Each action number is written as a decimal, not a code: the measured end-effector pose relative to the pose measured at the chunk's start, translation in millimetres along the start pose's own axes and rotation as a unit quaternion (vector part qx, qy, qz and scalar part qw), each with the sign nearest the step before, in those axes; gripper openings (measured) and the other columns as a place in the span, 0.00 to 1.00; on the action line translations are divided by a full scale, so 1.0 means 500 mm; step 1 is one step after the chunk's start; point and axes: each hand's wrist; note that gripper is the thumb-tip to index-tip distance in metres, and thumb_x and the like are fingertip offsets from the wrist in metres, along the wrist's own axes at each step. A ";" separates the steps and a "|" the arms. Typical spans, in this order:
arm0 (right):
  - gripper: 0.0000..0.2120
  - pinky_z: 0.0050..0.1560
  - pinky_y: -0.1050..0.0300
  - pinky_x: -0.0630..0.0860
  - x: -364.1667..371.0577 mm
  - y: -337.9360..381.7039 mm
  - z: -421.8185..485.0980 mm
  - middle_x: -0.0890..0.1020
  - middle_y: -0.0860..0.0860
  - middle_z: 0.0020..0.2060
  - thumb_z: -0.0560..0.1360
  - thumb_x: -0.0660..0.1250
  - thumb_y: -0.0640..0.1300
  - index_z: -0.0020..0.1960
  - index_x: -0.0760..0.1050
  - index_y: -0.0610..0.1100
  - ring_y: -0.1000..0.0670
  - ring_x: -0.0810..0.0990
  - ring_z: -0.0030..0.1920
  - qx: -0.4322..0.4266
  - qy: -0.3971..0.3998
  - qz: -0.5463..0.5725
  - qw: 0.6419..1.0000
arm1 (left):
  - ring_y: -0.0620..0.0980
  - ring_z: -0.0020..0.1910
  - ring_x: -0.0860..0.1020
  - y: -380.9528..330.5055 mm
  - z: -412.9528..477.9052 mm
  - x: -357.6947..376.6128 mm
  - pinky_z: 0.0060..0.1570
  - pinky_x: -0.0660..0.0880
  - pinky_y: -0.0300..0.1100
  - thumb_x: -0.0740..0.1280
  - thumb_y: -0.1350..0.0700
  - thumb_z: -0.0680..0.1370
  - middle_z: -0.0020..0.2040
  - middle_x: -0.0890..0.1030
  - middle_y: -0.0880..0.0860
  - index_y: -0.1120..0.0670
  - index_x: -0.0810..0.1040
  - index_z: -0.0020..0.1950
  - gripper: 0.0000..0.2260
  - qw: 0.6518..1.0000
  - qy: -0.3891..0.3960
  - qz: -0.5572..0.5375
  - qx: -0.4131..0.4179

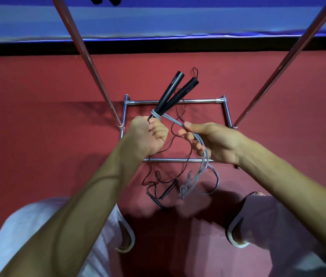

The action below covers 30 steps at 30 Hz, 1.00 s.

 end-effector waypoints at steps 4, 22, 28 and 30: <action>0.08 0.24 0.62 0.61 0.002 -0.029 0.002 0.72 0.52 0.27 0.80 0.70 0.44 0.46 0.77 0.40 0.54 0.64 0.24 -0.152 -0.102 -0.249 0.951 | 0.44 0.16 0.56 0.011 0.009 -0.005 0.15 0.53 0.36 0.47 0.61 0.80 0.21 0.59 0.47 0.53 0.64 0.31 0.18 0.999 -0.031 0.002 0.029; 0.19 0.34 0.45 0.72 -0.021 0.011 -0.045 0.78 0.42 0.34 0.83 0.55 0.57 0.39 0.66 0.46 0.32 0.76 0.37 -0.336 -0.141 -0.728 0.581 | 0.63 0.39 0.71 0.058 0.017 -0.011 0.38 0.63 0.46 0.63 0.49 0.81 0.32 0.71 0.55 0.55 0.64 0.30 0.21 0.558 -0.201 0.685 0.423; 0.19 0.35 0.52 0.69 -0.059 0.041 -0.063 0.71 0.52 0.28 0.85 0.61 0.50 0.39 0.72 0.40 0.50 0.68 0.31 -0.302 -0.082 -0.563 0.765 | 0.50 0.25 0.57 0.040 -0.019 0.008 0.25 0.55 0.43 0.64 0.52 0.82 0.27 0.57 0.51 0.55 0.57 0.29 0.25 0.557 -0.024 0.716 0.420; 0.19 0.33 0.55 0.65 -0.055 0.044 -0.067 0.69 0.49 0.30 0.85 0.61 0.47 0.39 0.71 0.37 0.53 0.65 0.31 -0.292 -0.057 -0.492 0.818 | 0.48 0.25 0.54 0.031 -0.028 0.010 0.26 0.53 0.42 0.63 0.51 0.82 0.28 0.56 0.51 0.53 0.56 0.31 0.24 0.555 0.054 0.718 0.417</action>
Point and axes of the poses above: each hand's wrist, its own z-axis towards the middle knuckle, its own x-axis out of the palm, y = z × x
